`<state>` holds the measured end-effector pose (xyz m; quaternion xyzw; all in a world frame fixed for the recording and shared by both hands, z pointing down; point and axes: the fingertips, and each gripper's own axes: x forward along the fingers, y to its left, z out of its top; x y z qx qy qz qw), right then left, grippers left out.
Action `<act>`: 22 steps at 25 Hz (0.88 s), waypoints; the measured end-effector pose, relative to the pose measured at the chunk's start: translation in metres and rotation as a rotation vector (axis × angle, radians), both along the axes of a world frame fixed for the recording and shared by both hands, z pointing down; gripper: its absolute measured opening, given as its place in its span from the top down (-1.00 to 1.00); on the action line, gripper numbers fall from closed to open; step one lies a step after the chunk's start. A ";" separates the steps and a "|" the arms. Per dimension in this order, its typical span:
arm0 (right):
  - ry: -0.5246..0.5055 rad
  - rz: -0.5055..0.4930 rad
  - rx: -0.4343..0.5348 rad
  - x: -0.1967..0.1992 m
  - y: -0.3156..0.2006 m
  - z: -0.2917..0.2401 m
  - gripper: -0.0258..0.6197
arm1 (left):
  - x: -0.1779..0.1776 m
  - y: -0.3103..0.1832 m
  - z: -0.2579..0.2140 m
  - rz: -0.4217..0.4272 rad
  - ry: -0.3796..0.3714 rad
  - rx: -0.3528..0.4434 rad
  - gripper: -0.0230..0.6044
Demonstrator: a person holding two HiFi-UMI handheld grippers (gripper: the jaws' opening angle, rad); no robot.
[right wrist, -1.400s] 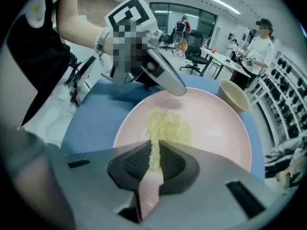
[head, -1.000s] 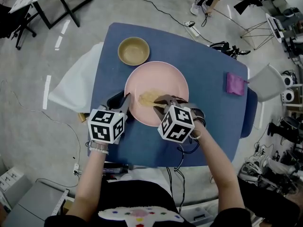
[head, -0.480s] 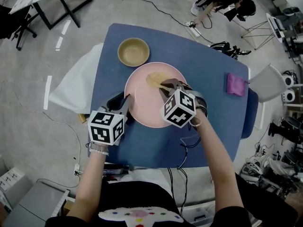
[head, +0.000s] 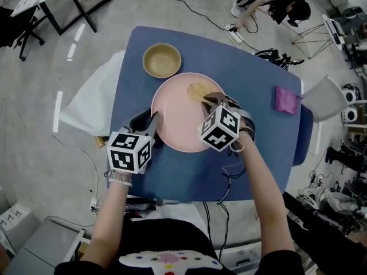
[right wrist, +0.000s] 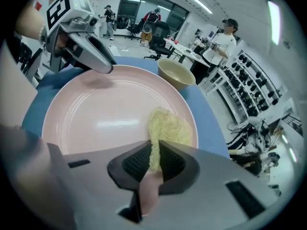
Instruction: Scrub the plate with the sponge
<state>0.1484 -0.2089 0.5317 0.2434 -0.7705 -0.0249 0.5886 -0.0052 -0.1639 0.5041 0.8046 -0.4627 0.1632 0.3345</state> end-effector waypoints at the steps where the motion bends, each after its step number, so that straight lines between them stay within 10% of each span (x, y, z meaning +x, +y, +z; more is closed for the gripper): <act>1: 0.006 0.014 -0.013 0.003 0.002 0.000 0.81 | 0.000 0.000 0.000 0.000 0.000 0.000 0.63; 22: 0.021 0.115 -0.278 -0.019 0.110 0.000 0.81 | -0.003 -0.003 0.000 -0.003 -0.012 0.007 0.63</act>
